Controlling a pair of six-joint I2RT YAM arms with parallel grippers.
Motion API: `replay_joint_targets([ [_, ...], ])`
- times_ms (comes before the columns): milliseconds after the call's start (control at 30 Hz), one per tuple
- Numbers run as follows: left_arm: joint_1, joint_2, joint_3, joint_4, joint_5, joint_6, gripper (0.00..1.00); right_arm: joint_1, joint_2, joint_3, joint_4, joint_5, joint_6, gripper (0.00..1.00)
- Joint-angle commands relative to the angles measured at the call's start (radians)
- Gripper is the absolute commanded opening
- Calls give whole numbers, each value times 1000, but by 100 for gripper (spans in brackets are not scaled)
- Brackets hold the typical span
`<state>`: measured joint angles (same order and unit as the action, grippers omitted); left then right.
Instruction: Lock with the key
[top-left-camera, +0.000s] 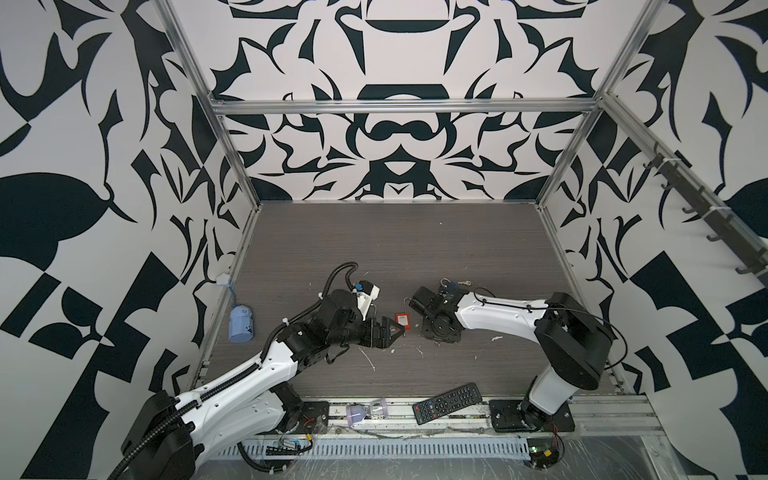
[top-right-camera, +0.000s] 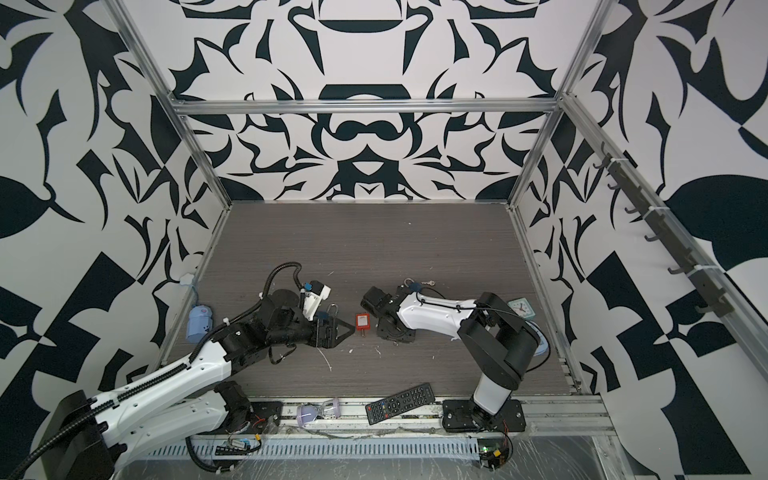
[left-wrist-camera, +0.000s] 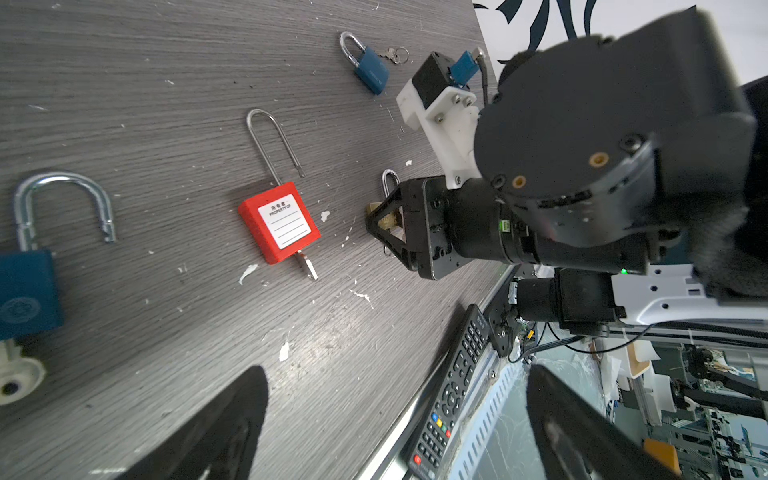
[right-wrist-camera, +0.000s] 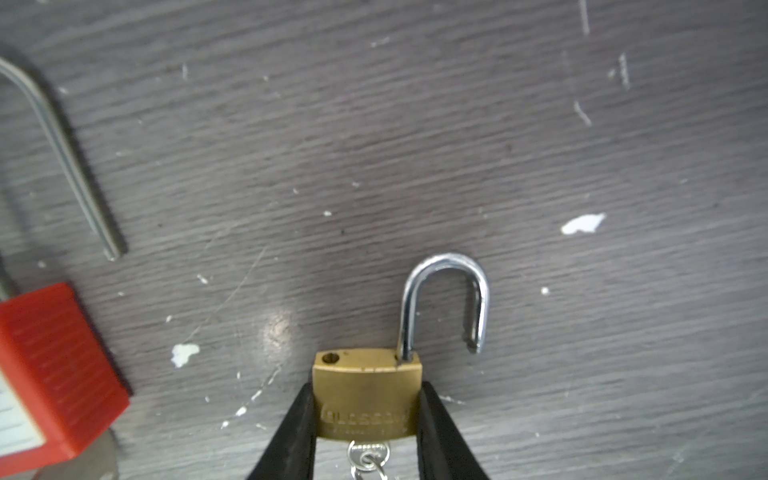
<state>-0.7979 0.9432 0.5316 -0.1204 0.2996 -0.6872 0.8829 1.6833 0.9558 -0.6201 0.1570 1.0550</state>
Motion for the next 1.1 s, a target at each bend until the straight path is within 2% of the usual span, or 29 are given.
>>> replay_joint_targets([
  [0,0,-11,2,-8,-3,10,99,2,-10,-5,-21,4,-55,31],
  [167,3,-29,5,-40,-34,26,99,1,-94,-31,5,26,-169,11],
  [267,9,-31,12,-53,-53,38,99,1,-155,-31,5,65,-263,4],
  [333,20,-22,21,-57,-57,40,99,1,-195,-37,19,49,-339,0],
  [667,54,83,110,-51,-19,56,100,18,-365,-63,127,-88,-625,0],
  [800,54,92,126,-25,-7,32,96,26,-397,-70,179,-167,-668,0],
  [1067,54,95,116,-11,-21,11,93,84,-393,-57,253,-213,-689,0],
])
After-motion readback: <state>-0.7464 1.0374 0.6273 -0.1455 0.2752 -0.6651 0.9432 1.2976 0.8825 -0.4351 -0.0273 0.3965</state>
